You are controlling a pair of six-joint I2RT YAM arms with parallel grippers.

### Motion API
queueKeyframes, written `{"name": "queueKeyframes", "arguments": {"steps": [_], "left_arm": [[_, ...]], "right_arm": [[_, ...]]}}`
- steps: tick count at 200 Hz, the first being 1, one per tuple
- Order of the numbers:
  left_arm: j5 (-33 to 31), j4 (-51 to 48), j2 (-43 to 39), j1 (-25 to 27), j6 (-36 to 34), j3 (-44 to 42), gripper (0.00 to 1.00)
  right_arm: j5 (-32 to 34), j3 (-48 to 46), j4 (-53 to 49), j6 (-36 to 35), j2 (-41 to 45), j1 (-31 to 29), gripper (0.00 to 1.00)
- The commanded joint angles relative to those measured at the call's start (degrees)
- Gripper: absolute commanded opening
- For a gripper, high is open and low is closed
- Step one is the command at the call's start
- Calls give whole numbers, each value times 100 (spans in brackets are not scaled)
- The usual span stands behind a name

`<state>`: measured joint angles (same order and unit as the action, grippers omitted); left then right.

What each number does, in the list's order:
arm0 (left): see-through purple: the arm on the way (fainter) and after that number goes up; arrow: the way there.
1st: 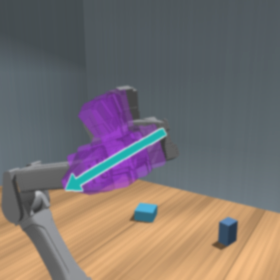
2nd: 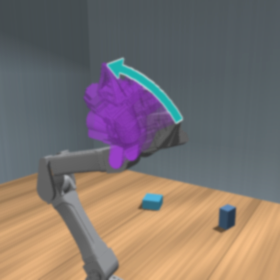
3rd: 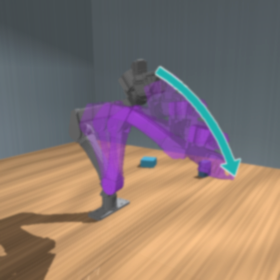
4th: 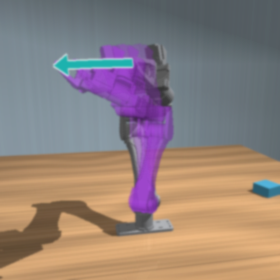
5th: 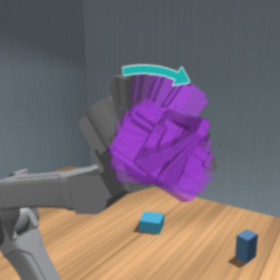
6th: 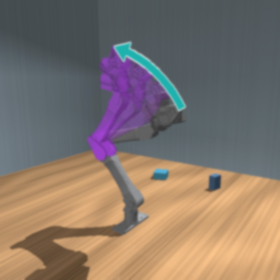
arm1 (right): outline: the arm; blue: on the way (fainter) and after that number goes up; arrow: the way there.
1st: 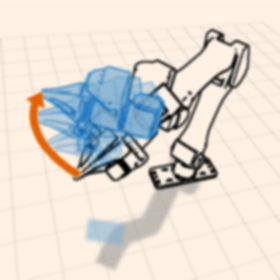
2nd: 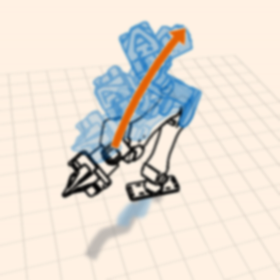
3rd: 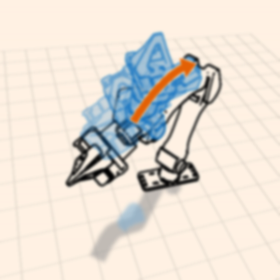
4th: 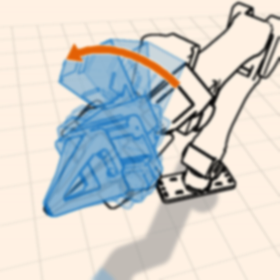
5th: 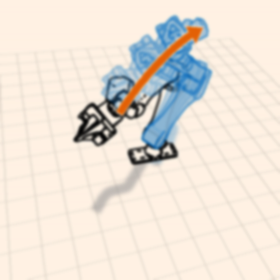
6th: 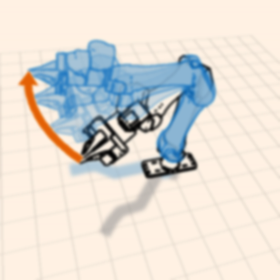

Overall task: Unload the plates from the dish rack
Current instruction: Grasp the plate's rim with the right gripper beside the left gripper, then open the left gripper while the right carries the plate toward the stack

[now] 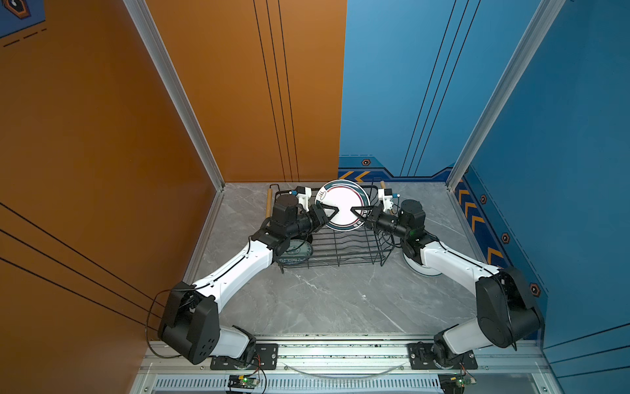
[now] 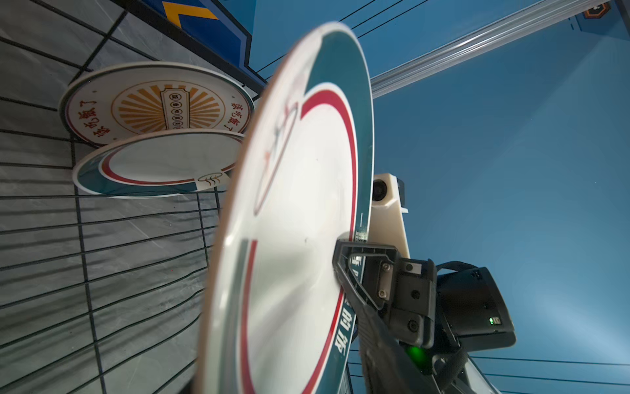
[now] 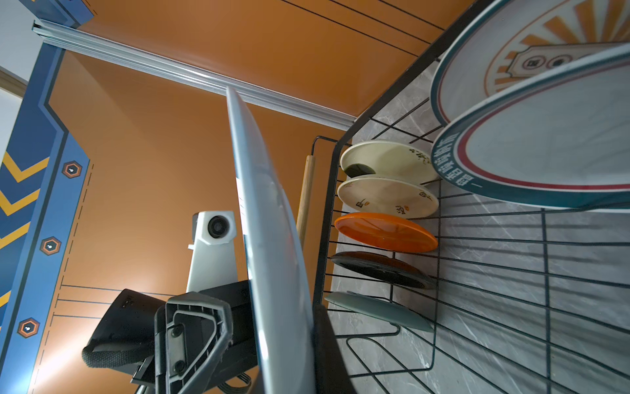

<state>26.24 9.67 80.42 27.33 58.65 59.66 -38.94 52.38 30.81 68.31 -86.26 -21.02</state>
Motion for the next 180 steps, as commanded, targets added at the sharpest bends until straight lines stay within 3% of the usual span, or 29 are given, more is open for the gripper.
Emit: {"name": "queueKeyframes", "arguments": {"steps": [1, 51, 92, 95, 105, 151, 180], "left_arm": [[171, -280, -308, -64, -440, -24, 56], [-118, -1824, -602, -57, -1810, 326, 59], [-659, -2892, -753, -52, -2833, 829, 65], [-699, -2945, -755, -54, -2893, 858, 68], [-847, -3127, -734, -48, -3123, 999, 100], [-898, -3372, -482, 72, -3663, 1460, 98], [-1507, -3472, -307, 351, -4005, 1672, 98]], "right_arm": [[-129, 474, -454, -447, 346, 170, 2], [-92, 1102, -2083, -1373, 945, 725, 1], [318, 1280, -3618, -2282, 1698, 1510, 1], [330, 1270, -3696, -2319, 1749, 1573, 1], [360, 1242, -3956, -2422, 1925, 1860, 1], [607, 1205, -5265, -3022, 2467, 3221, 0], [1434, 1055, -6184, -3630, 2687, 3692, 0]]}}
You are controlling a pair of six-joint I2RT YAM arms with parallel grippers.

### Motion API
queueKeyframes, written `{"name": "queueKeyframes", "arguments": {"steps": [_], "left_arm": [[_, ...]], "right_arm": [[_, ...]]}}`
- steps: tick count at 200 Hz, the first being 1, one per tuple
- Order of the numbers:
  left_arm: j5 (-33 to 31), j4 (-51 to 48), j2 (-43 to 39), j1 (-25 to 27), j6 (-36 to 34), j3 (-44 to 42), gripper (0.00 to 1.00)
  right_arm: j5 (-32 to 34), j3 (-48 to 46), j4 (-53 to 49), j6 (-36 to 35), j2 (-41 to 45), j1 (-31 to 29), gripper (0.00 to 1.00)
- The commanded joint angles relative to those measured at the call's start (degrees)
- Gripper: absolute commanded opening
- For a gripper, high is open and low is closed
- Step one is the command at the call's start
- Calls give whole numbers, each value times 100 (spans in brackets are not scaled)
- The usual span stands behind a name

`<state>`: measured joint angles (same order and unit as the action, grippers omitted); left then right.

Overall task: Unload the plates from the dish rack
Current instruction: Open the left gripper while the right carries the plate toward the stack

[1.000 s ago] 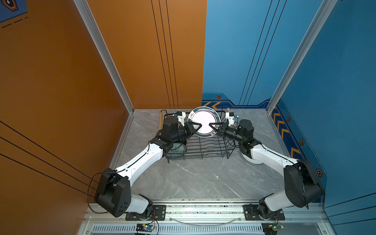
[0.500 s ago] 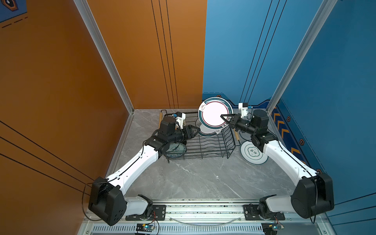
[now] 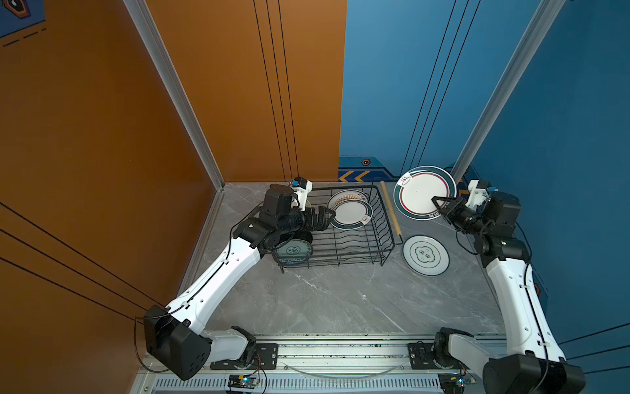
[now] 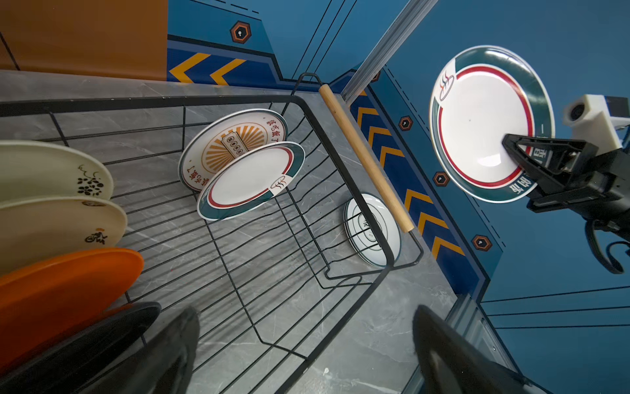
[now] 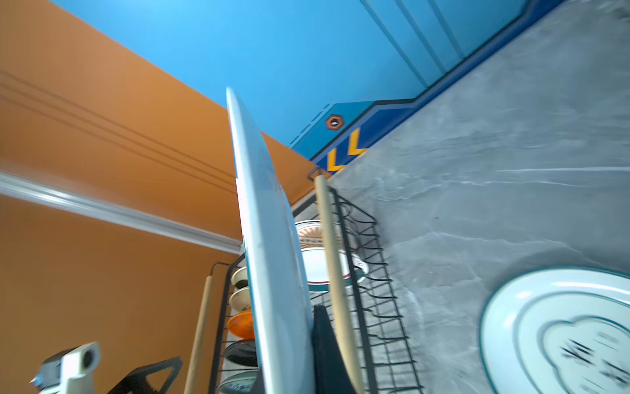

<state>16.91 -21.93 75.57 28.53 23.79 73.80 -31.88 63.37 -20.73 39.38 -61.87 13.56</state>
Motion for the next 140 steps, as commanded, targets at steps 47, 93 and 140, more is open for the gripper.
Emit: {"name": "queueKeyframes", "arguments": {"steps": [47, 93, 140], "left_arm": [[-2033, -782, 780, 967, -1341, 811, 98], [-3428, -1050, 1472, 1552, -1948, 1244, 98], [-4420, -1110, 2002, 1930, -2236, 1484, 98]], "right_arm": [[1443, -646, -1355, -1072, 179, 584, 0], [2141, -980, -1355, -1161, -25, 630, 0], [2420, -1222, -1331, -1222, -150, 630, 0]]}}
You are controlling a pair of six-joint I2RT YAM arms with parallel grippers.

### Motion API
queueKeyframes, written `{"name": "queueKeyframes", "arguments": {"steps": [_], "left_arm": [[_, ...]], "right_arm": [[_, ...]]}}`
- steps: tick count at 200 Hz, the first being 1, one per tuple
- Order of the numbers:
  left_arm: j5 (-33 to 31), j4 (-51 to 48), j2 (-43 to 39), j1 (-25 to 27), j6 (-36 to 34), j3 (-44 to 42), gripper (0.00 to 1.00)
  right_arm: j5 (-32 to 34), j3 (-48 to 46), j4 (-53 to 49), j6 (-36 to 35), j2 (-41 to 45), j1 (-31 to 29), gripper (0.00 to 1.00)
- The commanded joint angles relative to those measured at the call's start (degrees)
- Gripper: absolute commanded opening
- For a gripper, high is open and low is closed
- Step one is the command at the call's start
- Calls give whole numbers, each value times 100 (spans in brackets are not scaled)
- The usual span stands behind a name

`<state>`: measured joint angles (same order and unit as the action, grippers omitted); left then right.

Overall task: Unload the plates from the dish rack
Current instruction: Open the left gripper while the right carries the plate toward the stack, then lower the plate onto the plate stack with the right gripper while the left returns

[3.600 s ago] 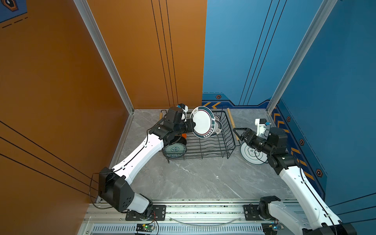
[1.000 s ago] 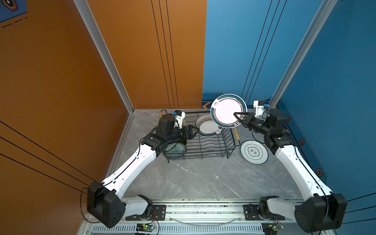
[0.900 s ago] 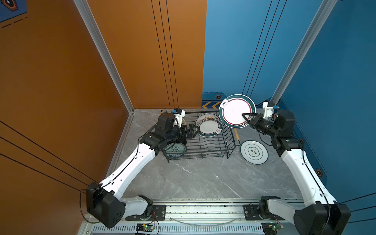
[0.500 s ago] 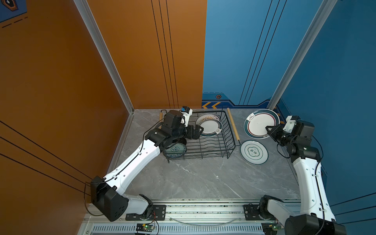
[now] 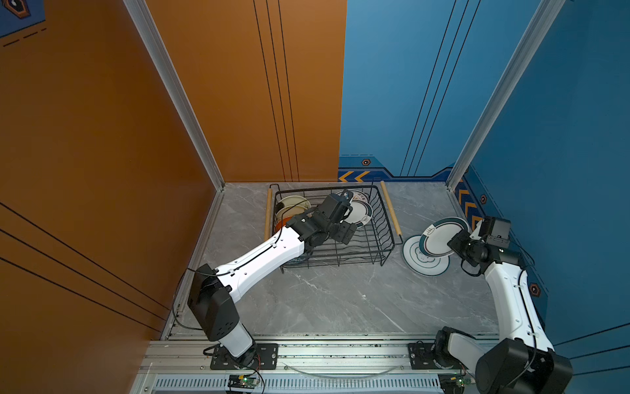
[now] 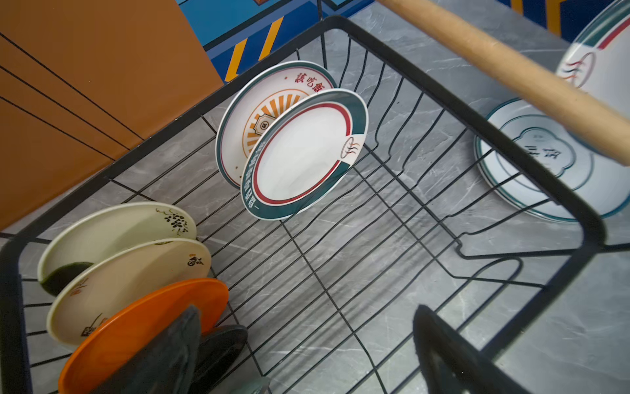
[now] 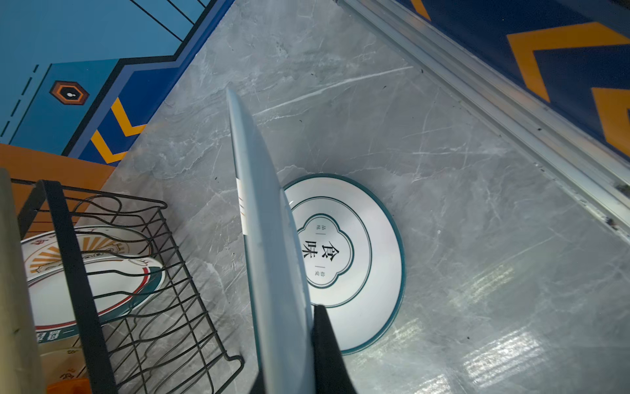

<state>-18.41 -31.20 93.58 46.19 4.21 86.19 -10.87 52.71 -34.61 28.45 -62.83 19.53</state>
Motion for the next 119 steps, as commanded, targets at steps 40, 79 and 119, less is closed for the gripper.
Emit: {"name": "queueKeyframes", "arguments": {"steps": [40, 79, 119], "left_arm": [[-1328, -237, 467, 291, -254, 403, 98], [-1411, -229, 597, 285, -95, 568, 98], [-1438, -110, 757, 280, -174, 640, 98]], "right_arm": [[361, -439, 221, -173, -269, 33, 0], [285, -621, 403, -164, -451, 42, 0], [117, -751, 586, -146, -652, 43, 0]]}}
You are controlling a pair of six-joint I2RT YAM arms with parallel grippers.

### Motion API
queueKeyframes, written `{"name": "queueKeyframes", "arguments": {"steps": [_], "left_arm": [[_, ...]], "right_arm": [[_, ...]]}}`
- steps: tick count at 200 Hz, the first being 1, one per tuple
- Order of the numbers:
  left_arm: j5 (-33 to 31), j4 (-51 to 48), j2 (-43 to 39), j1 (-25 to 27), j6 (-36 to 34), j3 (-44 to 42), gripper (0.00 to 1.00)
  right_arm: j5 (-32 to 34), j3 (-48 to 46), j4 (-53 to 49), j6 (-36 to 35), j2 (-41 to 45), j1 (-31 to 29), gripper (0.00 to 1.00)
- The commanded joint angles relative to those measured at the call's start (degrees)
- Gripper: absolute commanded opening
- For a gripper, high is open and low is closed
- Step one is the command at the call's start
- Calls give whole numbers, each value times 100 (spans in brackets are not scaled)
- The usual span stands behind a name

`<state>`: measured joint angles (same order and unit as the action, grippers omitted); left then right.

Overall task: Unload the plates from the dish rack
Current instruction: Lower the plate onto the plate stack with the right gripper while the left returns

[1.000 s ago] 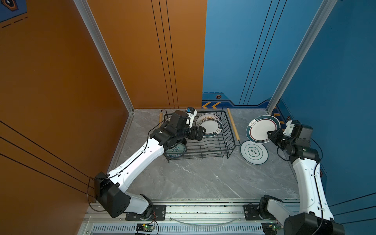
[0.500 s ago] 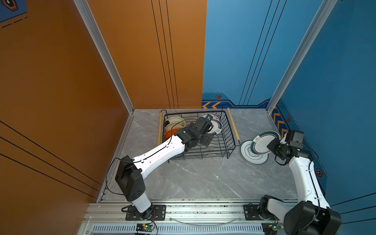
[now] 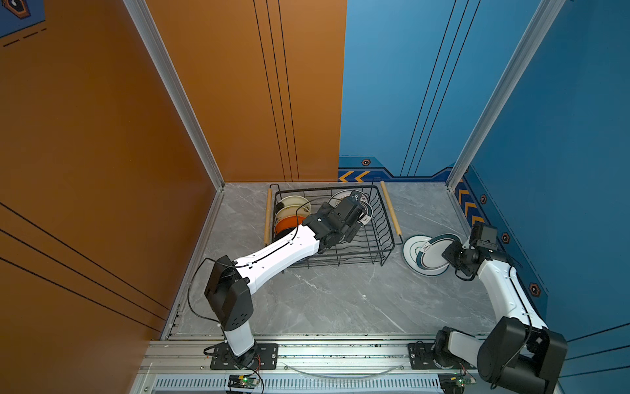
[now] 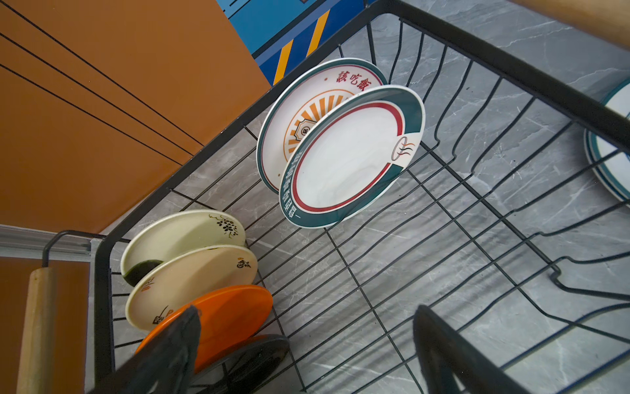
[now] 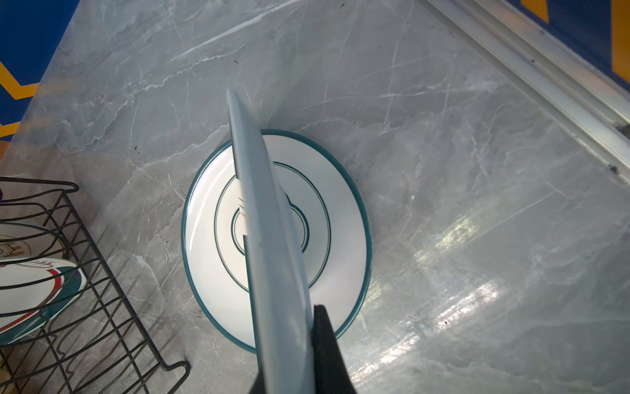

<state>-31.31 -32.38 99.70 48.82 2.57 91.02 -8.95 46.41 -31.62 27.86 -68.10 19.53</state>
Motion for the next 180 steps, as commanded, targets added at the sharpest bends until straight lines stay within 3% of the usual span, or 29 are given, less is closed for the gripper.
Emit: {"name": "queueKeyframes", "arguments": {"steps": [1, 57, 95, 133, 180], "left_arm": [[-139, 6, 146, 16, -11, 159, 98], [780, 448, -79, -87, -28, -125, 98], [868, 775, -240, -142, -88, -340, 98], [1495, 841, -319, -285, -58, -445, 98], [1578, 835, -330, -398, 7, -465, 98]], "right_arm": [[-87, -123, 292, -87, -130, 43, 0], [-463, -241, 435, -40, -400, 112, 3], [-648, -419, 572, 61, -422, 178, 8], [-724, -588, 663, 97, -457, 275, 14], [-756, -699, 735, 149, -546, 321, 23]]}}
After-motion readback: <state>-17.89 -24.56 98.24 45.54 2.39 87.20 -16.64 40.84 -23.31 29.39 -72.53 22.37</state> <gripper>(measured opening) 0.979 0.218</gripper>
